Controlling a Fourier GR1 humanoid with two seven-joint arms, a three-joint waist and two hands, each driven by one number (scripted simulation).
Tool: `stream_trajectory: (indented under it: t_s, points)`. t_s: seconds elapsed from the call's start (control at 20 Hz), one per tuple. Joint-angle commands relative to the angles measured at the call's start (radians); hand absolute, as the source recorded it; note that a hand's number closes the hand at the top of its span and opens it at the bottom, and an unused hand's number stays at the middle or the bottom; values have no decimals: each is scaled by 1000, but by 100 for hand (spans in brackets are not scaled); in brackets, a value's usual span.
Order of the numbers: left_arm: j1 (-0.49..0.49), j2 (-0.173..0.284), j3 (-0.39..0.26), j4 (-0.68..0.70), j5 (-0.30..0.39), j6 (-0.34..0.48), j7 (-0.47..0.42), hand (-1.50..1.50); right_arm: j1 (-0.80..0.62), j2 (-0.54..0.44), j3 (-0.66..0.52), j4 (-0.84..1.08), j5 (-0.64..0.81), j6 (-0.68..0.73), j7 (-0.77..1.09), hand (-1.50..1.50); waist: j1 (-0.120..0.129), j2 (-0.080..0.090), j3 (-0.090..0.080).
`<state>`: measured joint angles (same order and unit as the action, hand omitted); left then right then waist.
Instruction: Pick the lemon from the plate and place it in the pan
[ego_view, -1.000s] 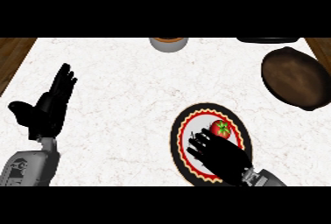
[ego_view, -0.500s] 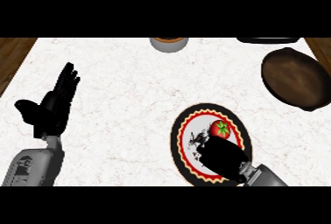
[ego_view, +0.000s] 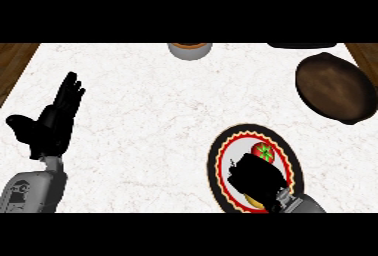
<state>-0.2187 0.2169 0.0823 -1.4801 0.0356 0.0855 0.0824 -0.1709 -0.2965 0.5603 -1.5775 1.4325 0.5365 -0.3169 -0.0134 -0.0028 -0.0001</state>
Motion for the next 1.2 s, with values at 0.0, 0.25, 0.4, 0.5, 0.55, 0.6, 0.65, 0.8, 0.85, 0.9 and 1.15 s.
stream_trajectory:
  t_s: [0.0,0.25,0.4,0.5,0.55,0.6,0.65,0.8,0.85,0.9,1.15]
  points:
    - [28,-3,12,-6,-5,17,-12,0,140,98,-187,-28,-114,4,136,150,-34,-2,1]
    - [33,5,25,10,10,-2,-20,0,232,149,-338,-208,-180,-146,210,150,-33,-5,0]
    - [24,6,21,-22,18,-6,8,0,250,154,-382,-342,-211,-237,189,150,-22,-7,1]
    - [50,-1,2,-20,3,-12,-10,0,241,197,-425,-448,-279,-183,219,150,-15,-6,0]
    - [2,-12,-11,-22,-22,19,9,0,228,189,-488,-447,-332,-185,196,150,-14,-2,1]
    - [23,-18,-1,22,-8,-3,-43,0,262,184,-475,-487,-316,-188,210,150,-6,0,0]
    - [-14,5,16,9,2,-5,3,0,202,212,-512,-555,-364,-114,259,150,-9,-1,-1]
    - [4,15,28,15,12,-28,-21,0,242,211,-596,-539,-395,-200,240,150,4,1,0]
    - [5,0,12,28,-7,-18,-24,0,168,209,-641,-538,-440,-132,279,150,8,2,0]
    - [-35,0,9,-1,14,-21,44,0,76,225,-700,-483,-489,-125,301,150,12,3,0]
    - [-4,-27,-16,-18,-16,1,19,0,-78,251,-874,-341,-701,-80,362,150,21,5,1]
